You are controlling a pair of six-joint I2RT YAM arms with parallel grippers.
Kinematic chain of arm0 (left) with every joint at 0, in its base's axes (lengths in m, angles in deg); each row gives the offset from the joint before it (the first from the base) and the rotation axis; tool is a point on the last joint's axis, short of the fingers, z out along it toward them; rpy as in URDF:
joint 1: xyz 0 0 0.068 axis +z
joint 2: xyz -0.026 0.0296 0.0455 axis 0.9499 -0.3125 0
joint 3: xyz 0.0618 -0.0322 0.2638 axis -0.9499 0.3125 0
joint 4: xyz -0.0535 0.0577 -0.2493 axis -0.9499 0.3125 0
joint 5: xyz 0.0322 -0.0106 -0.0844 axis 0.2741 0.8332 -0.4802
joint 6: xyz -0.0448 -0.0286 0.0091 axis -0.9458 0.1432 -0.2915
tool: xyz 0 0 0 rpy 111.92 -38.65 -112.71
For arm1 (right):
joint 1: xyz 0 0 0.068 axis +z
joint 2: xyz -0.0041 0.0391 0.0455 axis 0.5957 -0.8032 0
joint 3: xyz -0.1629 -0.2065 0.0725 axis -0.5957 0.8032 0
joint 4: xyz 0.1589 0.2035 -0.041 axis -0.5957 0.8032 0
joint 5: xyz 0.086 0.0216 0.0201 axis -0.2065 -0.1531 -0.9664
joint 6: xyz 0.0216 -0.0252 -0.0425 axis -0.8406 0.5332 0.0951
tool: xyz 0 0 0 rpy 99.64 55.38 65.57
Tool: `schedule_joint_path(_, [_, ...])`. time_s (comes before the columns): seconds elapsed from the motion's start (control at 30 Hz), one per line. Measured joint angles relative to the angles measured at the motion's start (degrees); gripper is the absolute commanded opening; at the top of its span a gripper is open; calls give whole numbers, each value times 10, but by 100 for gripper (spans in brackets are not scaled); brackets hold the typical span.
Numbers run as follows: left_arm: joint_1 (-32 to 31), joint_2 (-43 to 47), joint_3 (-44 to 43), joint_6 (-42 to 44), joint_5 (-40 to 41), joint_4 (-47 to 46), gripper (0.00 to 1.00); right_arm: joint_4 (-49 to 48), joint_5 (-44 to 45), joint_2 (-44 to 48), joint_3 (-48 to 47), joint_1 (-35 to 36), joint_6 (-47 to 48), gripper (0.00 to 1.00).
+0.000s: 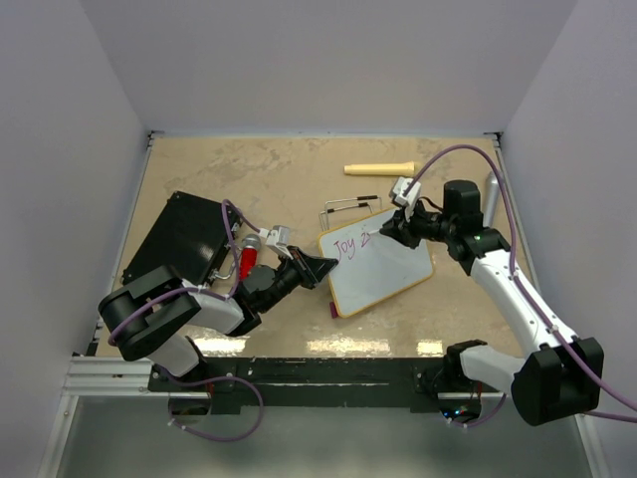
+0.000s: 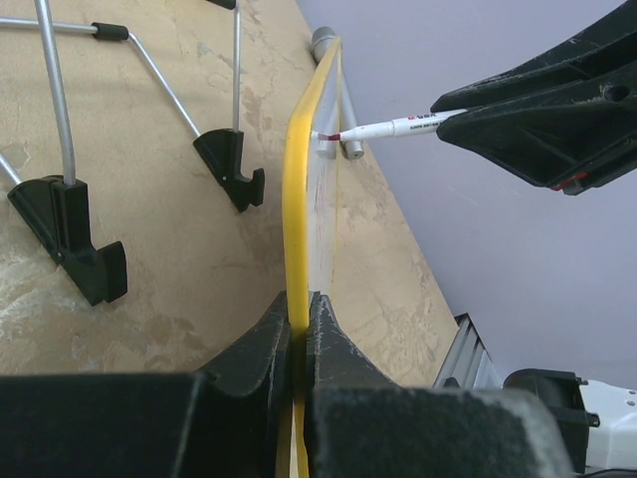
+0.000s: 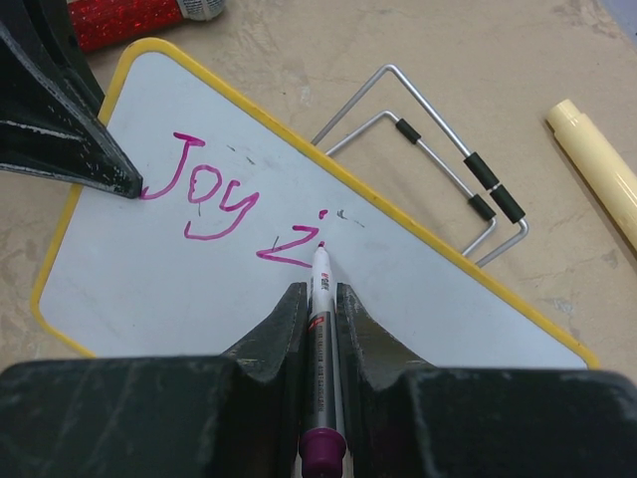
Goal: Write a sentence on the whiteboard
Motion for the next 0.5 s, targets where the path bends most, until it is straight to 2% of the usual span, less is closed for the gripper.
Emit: schedule_joint_path(0.5, [0,0,0,1,0,0,0,59,-6,8,3,2,39,0])
